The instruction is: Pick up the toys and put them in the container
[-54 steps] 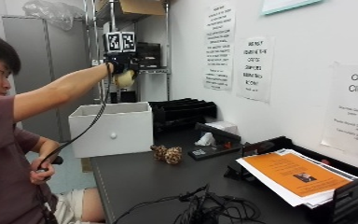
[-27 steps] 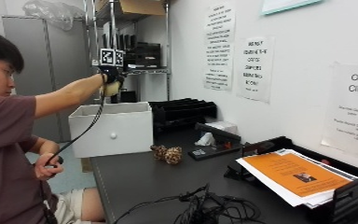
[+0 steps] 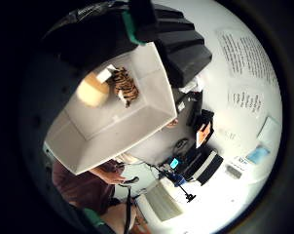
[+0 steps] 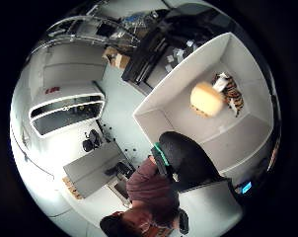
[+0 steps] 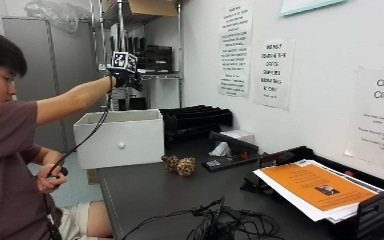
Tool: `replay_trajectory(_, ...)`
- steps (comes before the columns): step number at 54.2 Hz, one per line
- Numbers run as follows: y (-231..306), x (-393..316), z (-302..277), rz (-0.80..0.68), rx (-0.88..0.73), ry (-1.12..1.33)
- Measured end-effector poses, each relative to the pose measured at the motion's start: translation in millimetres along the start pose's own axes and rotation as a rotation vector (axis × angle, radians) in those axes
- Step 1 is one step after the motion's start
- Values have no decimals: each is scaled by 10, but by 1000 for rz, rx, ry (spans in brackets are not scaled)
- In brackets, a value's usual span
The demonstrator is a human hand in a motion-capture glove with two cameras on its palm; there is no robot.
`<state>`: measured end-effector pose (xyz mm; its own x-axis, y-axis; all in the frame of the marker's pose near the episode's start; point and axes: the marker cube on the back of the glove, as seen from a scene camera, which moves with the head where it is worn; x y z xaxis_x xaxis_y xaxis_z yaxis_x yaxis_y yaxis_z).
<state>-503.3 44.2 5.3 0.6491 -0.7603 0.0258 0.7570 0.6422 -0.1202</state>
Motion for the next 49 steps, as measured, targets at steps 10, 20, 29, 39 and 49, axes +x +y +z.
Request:
replay_trajectory(10, 280, 414, -166, 77, 20, 60)
replay_trajectory(20, 468, 1031, -345, 227, 10, 92)
replay_trajectory(29, 1012, 1855, -356, 364, 88, 51)
replay_trajectory(39, 1168, 2606, -15, 440, 89, 36)
replay_trajectory(49, 857, 3109, 755, 431, 40, -27)
